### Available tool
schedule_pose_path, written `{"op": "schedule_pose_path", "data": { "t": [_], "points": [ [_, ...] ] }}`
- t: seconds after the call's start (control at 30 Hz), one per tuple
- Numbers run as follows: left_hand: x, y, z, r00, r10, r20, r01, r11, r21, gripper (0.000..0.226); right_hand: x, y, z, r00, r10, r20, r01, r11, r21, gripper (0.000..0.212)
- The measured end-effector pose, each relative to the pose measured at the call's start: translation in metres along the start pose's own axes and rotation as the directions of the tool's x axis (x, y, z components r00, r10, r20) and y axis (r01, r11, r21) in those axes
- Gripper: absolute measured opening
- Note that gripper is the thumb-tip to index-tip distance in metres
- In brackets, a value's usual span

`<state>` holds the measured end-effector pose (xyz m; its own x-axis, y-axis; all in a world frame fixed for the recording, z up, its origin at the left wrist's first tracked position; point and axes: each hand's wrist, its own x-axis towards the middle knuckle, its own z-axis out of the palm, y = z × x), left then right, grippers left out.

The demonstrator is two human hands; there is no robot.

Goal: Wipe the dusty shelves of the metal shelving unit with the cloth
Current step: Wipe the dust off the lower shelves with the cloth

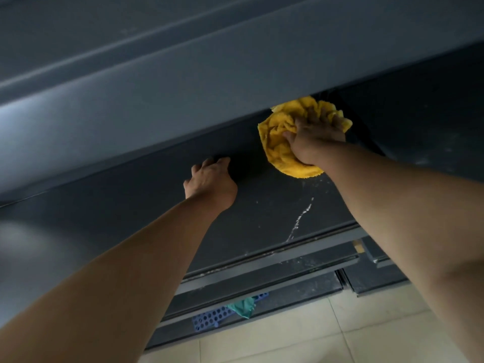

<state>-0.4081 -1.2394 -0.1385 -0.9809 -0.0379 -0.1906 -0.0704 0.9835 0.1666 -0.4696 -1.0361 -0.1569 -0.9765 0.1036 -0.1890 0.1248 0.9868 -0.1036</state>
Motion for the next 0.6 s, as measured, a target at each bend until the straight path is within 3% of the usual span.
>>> {"op": "schedule_pose_path", "data": {
  "t": [0.37, 0.6],
  "points": [
    [0.002, -0.004, 0.002, 0.999, -0.01, 0.051, 0.011, 1.0, -0.019, 0.058, -0.04, 0.046, -0.002, 0.999, 0.037, -0.019, -0.036, 0.998, 0.054, 0.061],
    [-0.028, -0.01, 0.0, 0.997, -0.044, -0.057, 0.036, 0.991, -0.131, 0.057, -0.078, 0.049, 0.01, 0.997, 0.054, -0.048, -0.053, 0.998, 0.031, 0.058]
  ]
}}
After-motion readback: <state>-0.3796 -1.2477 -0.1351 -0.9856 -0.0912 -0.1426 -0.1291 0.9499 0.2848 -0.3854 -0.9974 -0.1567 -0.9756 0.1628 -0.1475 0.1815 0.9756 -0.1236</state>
